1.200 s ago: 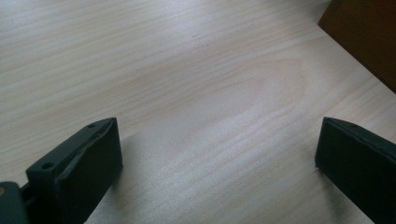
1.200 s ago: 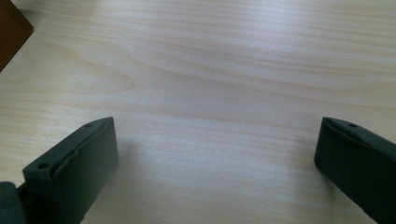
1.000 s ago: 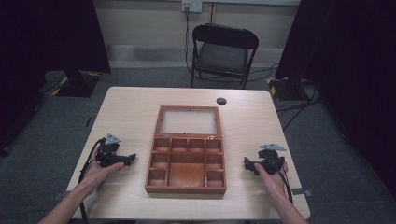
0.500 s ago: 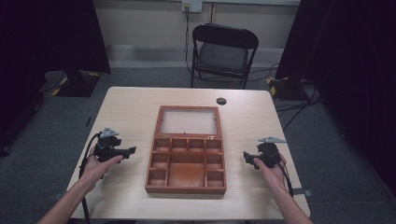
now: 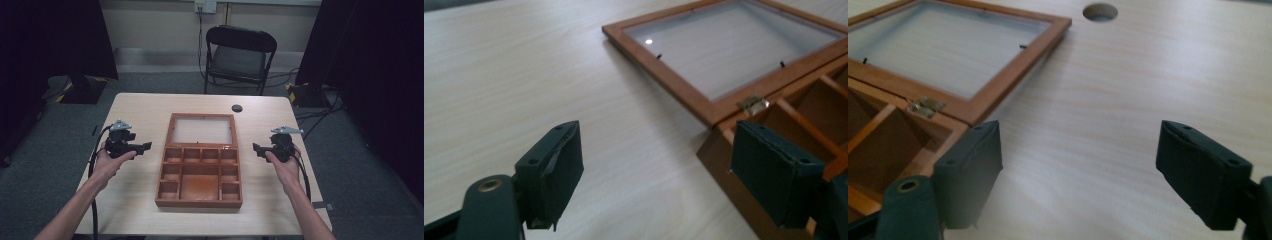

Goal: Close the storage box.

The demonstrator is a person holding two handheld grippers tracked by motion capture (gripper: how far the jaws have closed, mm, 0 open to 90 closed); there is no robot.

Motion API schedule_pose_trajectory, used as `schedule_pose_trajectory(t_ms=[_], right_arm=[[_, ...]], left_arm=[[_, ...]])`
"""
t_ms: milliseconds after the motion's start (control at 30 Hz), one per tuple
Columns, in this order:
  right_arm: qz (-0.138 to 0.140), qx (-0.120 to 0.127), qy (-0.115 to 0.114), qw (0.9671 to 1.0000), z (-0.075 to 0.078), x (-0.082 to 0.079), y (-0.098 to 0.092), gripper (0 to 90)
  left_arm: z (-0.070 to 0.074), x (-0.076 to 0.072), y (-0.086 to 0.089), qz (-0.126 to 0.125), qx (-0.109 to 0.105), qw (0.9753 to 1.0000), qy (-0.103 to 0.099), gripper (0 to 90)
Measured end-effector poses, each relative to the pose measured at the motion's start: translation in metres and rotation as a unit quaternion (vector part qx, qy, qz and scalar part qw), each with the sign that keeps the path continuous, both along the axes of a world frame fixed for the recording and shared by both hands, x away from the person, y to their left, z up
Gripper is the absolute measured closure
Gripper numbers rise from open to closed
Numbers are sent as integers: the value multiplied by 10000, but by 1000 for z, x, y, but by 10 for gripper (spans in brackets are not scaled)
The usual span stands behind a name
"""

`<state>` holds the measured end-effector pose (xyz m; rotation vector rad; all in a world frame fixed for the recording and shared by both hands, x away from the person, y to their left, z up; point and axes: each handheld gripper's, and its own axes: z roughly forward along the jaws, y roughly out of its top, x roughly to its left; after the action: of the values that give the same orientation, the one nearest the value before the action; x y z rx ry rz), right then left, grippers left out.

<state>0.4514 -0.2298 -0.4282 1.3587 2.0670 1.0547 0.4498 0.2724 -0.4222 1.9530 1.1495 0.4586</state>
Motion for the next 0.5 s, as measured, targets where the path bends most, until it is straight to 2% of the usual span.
schedule_pose_trajectory(t_ms=[67,167,267,333,400,433,467,500], right_arm=[[91,42,4,9999,3,6,5,168],[286,136,43,9995,9,19,16,162],[432,203,132,9988,12,34,27,158],[472,313,177,9982,10,43,33,160],[556,351,229,9976,2,51,39,184],[567,369,220,9975,-2,54,42,181],[554,495,228,9970,-8,55,47,182],[586,510,271,9966,-11,56,51,182]], left_arm=[[4,8,-7,25,-45,10000,-52,218],[10,20,-17,-90,-181,9998,-52,219],[9,34,-27,-111,-308,9994,-62,219],[1,42,-33,-13,-280,9996,22,219],[-9,49,-38,-12,-266,9994,225,212],[-15,52,-40,-55,-401,9984,392,207],[-19,53,-41,-52,-474,9978,467,205],[-22,54,-43,-56,-511,9974,509,202]])
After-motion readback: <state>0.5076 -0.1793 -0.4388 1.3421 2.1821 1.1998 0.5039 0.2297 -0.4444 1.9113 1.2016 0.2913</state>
